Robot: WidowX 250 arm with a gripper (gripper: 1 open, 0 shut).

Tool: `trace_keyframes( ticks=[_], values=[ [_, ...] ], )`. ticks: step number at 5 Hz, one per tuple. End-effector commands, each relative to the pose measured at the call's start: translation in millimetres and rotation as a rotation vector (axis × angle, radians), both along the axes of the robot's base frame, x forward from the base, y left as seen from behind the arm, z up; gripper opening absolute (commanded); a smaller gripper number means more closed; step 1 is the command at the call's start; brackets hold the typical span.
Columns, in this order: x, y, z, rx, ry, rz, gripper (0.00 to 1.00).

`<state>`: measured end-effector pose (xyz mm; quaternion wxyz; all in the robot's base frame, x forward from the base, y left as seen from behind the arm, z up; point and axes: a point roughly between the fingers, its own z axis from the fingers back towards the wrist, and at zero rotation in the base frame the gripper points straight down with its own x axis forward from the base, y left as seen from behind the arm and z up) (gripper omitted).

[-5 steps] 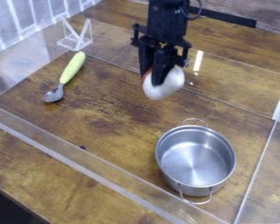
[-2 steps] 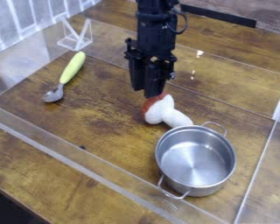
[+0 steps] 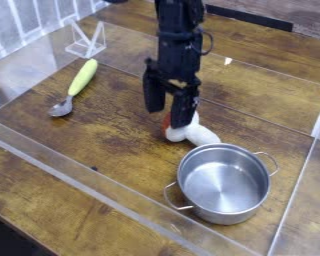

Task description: Remove the mushroom from the silver pot and put it on the table

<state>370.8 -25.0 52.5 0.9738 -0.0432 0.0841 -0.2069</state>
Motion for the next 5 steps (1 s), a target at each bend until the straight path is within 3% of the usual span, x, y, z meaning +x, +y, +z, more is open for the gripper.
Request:
trace_keyframes(
  ticks=[1,2,3,4,5],
  values=[
    [3.1,3.9,4.4,0.004,-0.032,0.009,1.00],
    [2.8,3.0,-3.3,0.007,-0.019,0.012,0.00],
    [3.2,5.0,5.6,0.011,-0.023,0.016,1.00],
    [4.2,6.8,19.6,0.021,-0.038,0.018,1.00],
    [5.8,6.8,46.9,0.062,-0.075,0.016,1.00]
  ],
)
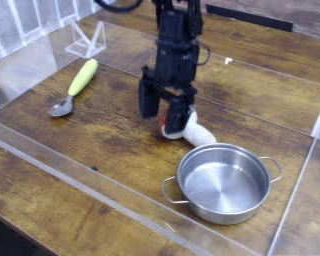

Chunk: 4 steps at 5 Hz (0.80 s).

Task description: Remove the mushroom from the silver pot and put it on the table

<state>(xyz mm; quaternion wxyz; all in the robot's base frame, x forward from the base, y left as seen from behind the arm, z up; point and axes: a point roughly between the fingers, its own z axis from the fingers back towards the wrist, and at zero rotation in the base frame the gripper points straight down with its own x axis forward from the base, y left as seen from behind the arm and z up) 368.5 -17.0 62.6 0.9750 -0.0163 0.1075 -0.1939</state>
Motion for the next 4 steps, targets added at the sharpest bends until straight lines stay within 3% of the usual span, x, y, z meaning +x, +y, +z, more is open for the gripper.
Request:
trace_keyframes(
  ticks=[1,2,3,4],
  values=[
    [14.5,-3.7,77.6,0.073,-0.175,-0.023,1.00],
    [19.2,-6.0,113.7,0.129,-0.264,-0.042,1.00],
    [25.4,-10.6,114.2,0.138,-0.305,-0.095,1.00],
    [30.6,-9.7,107.4,0.141,-0.322,-0.112,1.00]
  ],
)
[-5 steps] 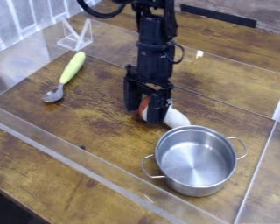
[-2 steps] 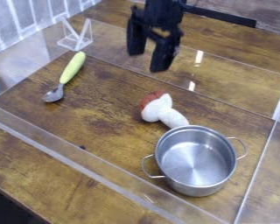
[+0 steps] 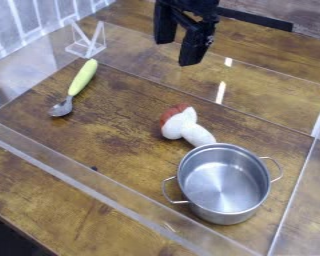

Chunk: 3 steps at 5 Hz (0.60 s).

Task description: Remove the mushroom from the silver pot and put it on the table

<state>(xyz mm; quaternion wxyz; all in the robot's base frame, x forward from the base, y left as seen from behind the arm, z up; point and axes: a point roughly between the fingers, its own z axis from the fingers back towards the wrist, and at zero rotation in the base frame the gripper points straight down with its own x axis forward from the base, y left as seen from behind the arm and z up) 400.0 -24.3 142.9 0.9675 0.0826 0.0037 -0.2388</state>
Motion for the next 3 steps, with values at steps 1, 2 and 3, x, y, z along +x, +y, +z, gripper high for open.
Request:
trace_keyframes(
  ticks=[1,2,3],
  values=[
    [3.9,-0.4,20.1,0.001,-0.098,-0.024,1.00],
    [9.3,1.6,14.3,0.005,-0.116,-0.041,1.00],
    [14.0,3.9,11.7,0.010,-0.136,-0.058,1.00]
  ],
)
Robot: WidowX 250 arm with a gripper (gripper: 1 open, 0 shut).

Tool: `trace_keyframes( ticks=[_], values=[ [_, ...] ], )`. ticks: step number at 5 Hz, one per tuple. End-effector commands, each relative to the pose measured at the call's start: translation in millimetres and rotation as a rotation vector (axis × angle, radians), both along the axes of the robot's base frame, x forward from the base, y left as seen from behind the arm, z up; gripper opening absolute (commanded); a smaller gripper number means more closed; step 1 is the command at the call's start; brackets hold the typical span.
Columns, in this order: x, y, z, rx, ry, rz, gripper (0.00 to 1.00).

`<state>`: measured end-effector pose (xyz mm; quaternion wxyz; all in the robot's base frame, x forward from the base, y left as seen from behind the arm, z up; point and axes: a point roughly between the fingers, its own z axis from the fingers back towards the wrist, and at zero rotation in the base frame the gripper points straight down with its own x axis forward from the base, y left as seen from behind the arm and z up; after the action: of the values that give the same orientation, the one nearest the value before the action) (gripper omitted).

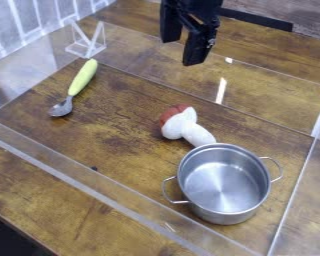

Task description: Remove the mushroom from the silver pot and put it on the table

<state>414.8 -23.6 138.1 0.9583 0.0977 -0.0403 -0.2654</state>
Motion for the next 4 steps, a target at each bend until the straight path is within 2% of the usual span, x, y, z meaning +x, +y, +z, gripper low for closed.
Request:
trace_keyframes(
  ticks=[1,4],
  values=[
    [3.9,6.1,14.2,0.004,-0.068,-0.009,1.00],
    [17.7,19.1,14.0,0.031,-0.135,-0.051,1.00]
  ],
)
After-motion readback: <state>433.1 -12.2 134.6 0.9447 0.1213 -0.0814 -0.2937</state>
